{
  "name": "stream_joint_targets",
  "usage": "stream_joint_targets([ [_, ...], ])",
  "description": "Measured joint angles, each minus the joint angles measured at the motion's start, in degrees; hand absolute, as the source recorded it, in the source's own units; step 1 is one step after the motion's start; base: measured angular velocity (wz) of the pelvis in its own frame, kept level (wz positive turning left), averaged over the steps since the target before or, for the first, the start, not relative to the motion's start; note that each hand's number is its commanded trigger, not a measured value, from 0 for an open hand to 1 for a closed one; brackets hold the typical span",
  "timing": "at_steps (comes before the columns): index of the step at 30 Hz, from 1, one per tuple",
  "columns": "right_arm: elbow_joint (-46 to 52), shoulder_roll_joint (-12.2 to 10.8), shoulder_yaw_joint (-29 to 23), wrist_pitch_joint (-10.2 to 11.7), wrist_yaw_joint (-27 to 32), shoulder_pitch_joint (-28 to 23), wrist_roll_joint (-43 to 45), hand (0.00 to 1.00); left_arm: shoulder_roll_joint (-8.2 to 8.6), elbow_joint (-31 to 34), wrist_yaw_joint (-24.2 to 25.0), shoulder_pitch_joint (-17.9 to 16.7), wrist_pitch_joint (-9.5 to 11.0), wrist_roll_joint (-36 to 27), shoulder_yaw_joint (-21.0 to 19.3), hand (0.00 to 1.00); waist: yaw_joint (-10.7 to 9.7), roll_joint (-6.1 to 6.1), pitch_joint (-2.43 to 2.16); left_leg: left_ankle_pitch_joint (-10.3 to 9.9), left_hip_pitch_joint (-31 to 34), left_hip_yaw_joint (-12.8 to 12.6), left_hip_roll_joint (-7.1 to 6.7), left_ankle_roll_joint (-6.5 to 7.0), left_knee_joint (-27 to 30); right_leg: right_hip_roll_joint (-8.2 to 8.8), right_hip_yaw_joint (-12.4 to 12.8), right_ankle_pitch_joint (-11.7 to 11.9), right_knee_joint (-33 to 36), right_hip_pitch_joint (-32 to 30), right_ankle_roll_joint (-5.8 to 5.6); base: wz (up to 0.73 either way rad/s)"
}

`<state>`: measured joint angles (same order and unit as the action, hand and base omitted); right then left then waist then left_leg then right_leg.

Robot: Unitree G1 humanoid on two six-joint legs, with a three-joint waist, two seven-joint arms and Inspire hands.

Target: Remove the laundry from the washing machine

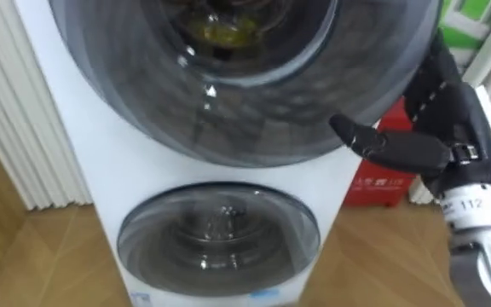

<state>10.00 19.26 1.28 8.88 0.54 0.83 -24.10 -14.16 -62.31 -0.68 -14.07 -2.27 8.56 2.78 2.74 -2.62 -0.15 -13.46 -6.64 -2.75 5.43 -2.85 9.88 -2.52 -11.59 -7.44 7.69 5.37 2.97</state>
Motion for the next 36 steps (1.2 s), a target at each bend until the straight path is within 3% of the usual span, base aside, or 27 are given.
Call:
stream_joint_targets([
  [5,0.00,-1.44,0.33,0.21,-2.18,-1.00,-1.05,0.00,0.21,-0.79,0.73,0.29,0.14,-0.01,1.16,0.00,-0.03,0.17,0.07,-0.05,1.54,-0.30,-0.26,-0.02,1.57,0.14,0.52,-0.39,0.08,-0.60,0.26,0.01],
  [6,0.00,-1.43,0.68,0.56,-2.94,-1.77,-2.12,0.00,0.13,-0.78,0.99,0.34,0.14,-0.06,2.02,0.00,-0.06,0.31,0.06,-0.06,1.76,-0.37,-0.30,-0.03,1.96,0.23,0.36,-0.69,0.06,-0.56,0.70,0.09],
  [9,0.05,-2.19,2.46,1.70,-4.64,-4.39,-2.71,0.00,0.22,-0.77,1.30,0.39,0.14,-0.07,3.16,0.00,-0.91,0.69,-0.06,0.20,1.88,-0.38,-0.24,-0.23,2.06,0.32,-0.24,-1.05,0.23,-0.50,0.57,0.11],
  [13,0.09,-2.37,4.93,0.05,-9.45,-8.76,-0.67,0.00,0.22,-0.66,1.34,0.84,0.24,-0.16,3.20,0.00,-1.61,1.30,-0.08,0.23,2.84,-0.36,-0.20,-0.28,2.97,0.31,-0.42,-1.11,0.51,-0.77,0.69,0.10],
  [18,0.10,-1.76,9.55,-2.50,-14.92,-9.31,2.25,0.00,0.24,-0.53,1.36,1.07,0.35,-0.55,5.40,0.00,-1.69,2.20,0.09,0.25,3.55,-1.51,-0.24,-0.25,3.36,0.53,0.48,-1.04,1.90,-2.49,1.08,-0.06],
  [30,4.21,-2.32,11.88,-4.31,-29.08,-8.84,7.67,0.00,0.35,-1.44,1.41,3.30,1.24,-1.28,5.30,0.00,0.72,1.47,0.28,0.27,2.71,-1.86,-0.35,-0.23,1.86,0.38,1.72,-1.25,1.12,-2.01,0.77,0.00],
  [36,4.96,-2.36,12.16,-5.12,-32.02,-7.85,7.68,0.00,0.03,-1.87,1.34,3.57,1.38,-4.07,5.36,0.00,0.86,1.06,0.61,0.26,2.42,-1.96,-0.49,-0.23,1.84,0.39,2.40,-1.30,0.83,-1.51,0.68,0.01],
])
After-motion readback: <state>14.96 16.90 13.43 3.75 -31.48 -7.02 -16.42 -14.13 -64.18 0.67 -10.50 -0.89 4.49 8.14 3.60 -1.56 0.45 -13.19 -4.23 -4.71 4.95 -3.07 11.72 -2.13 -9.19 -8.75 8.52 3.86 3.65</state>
